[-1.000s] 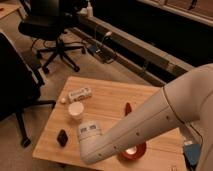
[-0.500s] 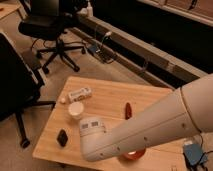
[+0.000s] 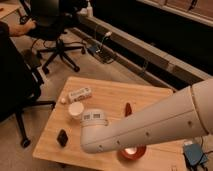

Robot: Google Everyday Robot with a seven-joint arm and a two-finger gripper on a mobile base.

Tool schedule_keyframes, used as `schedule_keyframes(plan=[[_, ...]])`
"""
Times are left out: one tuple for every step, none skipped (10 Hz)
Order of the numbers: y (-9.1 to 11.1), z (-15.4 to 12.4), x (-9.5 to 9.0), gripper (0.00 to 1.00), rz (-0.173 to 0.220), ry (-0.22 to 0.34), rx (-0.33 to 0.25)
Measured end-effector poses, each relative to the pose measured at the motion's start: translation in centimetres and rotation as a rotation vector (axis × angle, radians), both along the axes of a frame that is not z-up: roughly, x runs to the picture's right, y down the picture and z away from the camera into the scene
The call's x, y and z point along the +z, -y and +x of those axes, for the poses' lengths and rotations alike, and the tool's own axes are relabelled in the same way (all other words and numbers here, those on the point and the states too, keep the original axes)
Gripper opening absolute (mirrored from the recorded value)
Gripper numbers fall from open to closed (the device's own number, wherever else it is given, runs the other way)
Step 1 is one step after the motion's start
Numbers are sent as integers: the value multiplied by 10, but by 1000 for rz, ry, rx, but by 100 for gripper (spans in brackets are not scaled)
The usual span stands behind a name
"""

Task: Place the white sponge in the ceramic bowl

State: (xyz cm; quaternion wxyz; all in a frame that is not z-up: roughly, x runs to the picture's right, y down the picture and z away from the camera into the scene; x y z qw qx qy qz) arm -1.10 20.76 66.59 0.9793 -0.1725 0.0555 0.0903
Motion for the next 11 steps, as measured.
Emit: schedule_keyframes(plan=[[3, 2, 1, 0, -2, -9, 12], [6, 5, 2, 0, -4, -23, 27], [9, 13, 3, 0, -7, -51, 41], [10, 20, 4, 0, -9, -73, 51], [12, 27, 5, 0, -10, -99, 62], [14, 32, 5, 0, -11, -118, 71], [16, 36, 4, 0, -11, -132, 79], [18, 39, 3, 0, -9, -144, 84], [20, 43, 0, 0, -6, -156, 91], [22, 47, -3, 0, -3, -168, 93], [24, 50, -6, 0, 0, -178, 93]])
